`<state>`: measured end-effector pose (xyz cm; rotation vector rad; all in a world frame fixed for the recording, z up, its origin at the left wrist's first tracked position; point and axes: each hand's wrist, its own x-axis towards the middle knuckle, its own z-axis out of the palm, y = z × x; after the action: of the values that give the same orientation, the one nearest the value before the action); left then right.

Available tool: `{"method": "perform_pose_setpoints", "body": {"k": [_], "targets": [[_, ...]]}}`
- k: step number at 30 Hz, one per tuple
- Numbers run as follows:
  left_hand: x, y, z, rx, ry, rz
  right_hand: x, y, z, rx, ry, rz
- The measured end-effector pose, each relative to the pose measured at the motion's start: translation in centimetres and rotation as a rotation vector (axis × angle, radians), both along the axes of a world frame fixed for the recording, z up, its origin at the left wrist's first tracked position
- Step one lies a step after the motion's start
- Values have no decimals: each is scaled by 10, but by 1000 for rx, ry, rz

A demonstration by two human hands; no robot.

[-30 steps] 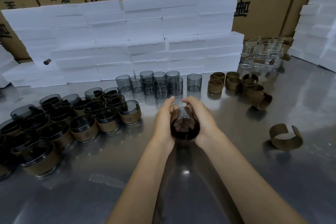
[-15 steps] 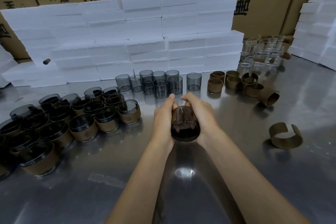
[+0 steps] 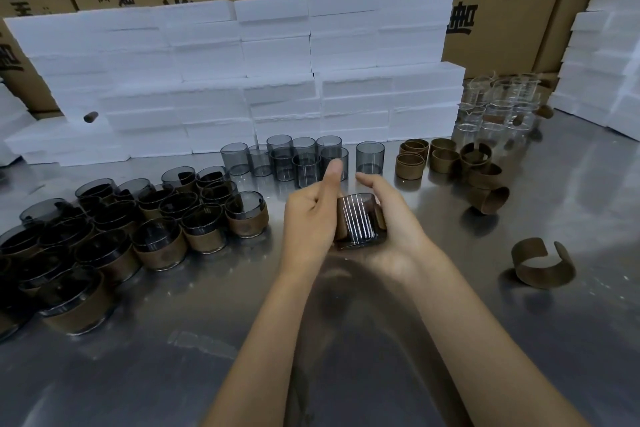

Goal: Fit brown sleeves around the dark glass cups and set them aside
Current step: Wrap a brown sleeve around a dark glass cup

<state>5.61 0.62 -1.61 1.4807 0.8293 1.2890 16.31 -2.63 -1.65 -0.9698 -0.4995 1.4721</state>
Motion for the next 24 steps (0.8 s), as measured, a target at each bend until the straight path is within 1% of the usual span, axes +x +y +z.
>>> {"method": "perform_pose_setpoints", "body": {"k": [2, 4, 6, 8, 12, 16, 19, 21, 23, 24], "targets": [[-4, 2, -1, 111, 59, 52, 2, -1, -4, -15, 18, 95], [-7, 5, 0, 151, 87, 101, 4, 2, -8, 20, -29, 109], [-7, 5, 3, 71, 22, 59, 5, 2, -7, 67, -48, 91], [-7, 5, 6, 12, -18, 32, 12, 3, -9, 82, -25, 64], [-12, 8, 7, -49, 25, 66, 20, 4, -10, 94, 18, 5], [-11, 5, 6, -63, 68, 46, 18, 3, -9, 101, 38, -19], [-10, 5, 4, -25, 92, 10, 18, 3, -8, 77, 24, -77], [-6, 5, 0, 35, 116, -24, 19, 4, -6, 61, -5, -187], [1, 3, -6, 52, 211, -53, 21, 7, -6, 52, -3, -294], [5, 2, -10, 31, 256, -69, 21, 7, -6, 45, 1, -299]]}}
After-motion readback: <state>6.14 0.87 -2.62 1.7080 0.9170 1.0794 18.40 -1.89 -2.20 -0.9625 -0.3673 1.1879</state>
